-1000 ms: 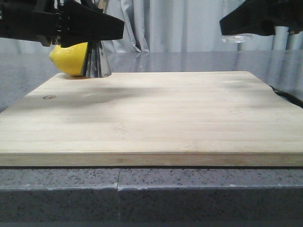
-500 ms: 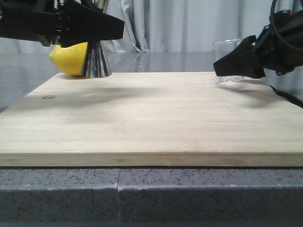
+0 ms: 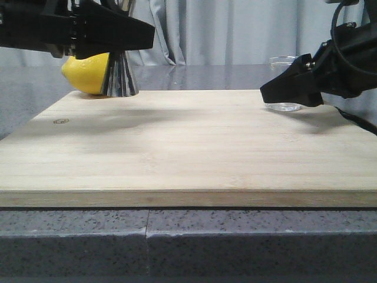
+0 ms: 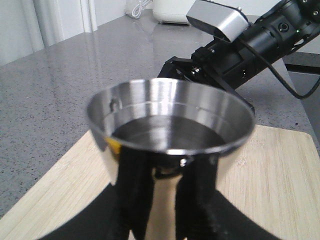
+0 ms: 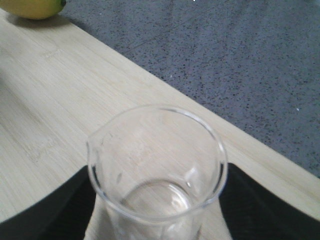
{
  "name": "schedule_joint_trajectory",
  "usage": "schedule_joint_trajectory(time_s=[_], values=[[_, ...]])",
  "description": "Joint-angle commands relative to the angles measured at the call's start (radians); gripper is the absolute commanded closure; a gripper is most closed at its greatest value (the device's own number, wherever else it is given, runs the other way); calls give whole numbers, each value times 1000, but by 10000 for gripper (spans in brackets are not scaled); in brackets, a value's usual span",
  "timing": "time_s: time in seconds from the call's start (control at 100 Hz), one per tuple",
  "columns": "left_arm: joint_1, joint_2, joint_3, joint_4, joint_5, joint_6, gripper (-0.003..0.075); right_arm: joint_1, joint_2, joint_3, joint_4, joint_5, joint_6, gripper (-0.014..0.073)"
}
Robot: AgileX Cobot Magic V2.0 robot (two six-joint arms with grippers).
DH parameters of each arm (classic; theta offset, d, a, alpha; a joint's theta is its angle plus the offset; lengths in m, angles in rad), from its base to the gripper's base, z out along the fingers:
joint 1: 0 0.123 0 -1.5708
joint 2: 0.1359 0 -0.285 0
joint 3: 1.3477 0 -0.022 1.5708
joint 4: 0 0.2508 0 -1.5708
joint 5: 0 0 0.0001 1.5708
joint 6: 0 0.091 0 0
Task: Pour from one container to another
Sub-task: 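Tilt the beaker upright and lower it toward the board, then set the beaker on the board, open the right gripper, withdraw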
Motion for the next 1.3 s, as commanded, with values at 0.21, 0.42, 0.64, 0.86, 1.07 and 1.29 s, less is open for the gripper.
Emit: schedule_joint_trajectory(time_s=[0.21, 0.42, 0.64, 0.86, 1.07, 1.29], values=[[-9, -46, -25, -85, 102, -8, 523, -5, -137, -28, -62, 169, 271, 36], [-9, -46, -25, -85, 102, -8, 523, -5, -245, -26, -376, 230, 638, 36], [-9, -46, -25, -85, 102, -8, 523, -5, -318, -26, -756, 205, 1095, 36], [-9, -46, -25, -85, 102, -8, 523, -5, -400, -1, -752, 194, 1190, 40], [-9, -46, -25, -85, 102, -8, 523, -5, -527, 55, -752, 196, 1218, 40], [-9, -46, -25, -85, 102, -8, 523, -5, -711, 118, -752, 196, 1244, 40]])
